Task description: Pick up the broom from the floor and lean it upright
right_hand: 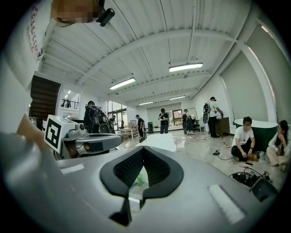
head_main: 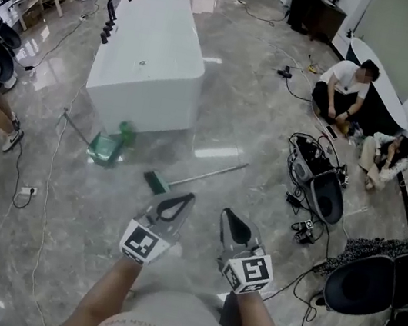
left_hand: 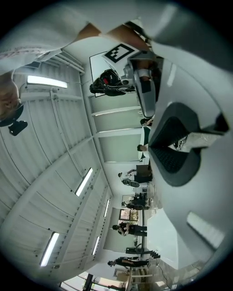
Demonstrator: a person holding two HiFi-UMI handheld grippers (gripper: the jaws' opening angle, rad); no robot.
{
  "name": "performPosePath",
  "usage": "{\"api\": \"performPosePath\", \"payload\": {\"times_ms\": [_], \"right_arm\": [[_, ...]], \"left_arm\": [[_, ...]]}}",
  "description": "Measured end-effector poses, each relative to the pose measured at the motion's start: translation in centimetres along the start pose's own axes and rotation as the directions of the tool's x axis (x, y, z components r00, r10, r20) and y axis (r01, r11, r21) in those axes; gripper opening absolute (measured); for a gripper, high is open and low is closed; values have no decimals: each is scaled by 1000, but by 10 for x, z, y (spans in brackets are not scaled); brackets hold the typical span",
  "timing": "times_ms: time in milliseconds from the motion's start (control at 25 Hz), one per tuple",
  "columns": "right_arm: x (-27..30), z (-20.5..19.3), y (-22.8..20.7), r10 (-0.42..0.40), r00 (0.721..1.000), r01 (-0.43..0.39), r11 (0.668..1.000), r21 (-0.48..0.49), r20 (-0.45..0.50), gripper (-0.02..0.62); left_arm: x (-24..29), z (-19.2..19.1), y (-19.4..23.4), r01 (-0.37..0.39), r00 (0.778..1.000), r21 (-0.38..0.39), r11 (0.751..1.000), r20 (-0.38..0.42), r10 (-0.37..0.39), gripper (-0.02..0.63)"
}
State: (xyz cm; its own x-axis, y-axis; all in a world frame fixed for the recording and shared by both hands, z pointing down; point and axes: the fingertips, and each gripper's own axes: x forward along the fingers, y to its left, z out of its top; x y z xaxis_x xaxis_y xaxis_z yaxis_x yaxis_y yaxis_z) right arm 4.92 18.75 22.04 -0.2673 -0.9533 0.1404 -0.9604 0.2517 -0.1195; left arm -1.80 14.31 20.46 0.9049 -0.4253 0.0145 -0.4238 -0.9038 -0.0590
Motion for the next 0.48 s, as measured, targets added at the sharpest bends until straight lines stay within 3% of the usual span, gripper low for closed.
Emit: {"api": "performPosePath", "payload": {"times_ms": [160,480], "right_arm": [[35,2,-14,-4,1000,4,1000,-4,-15,2],[87,-12,-81,-30,995,34,999,41,-95,2]], "left_arm": [[26,-9,40,13,1000,2,1000,-5,-13,-6],[89,-46,77,23,996,-88,996,-87,-30,-6]]}}
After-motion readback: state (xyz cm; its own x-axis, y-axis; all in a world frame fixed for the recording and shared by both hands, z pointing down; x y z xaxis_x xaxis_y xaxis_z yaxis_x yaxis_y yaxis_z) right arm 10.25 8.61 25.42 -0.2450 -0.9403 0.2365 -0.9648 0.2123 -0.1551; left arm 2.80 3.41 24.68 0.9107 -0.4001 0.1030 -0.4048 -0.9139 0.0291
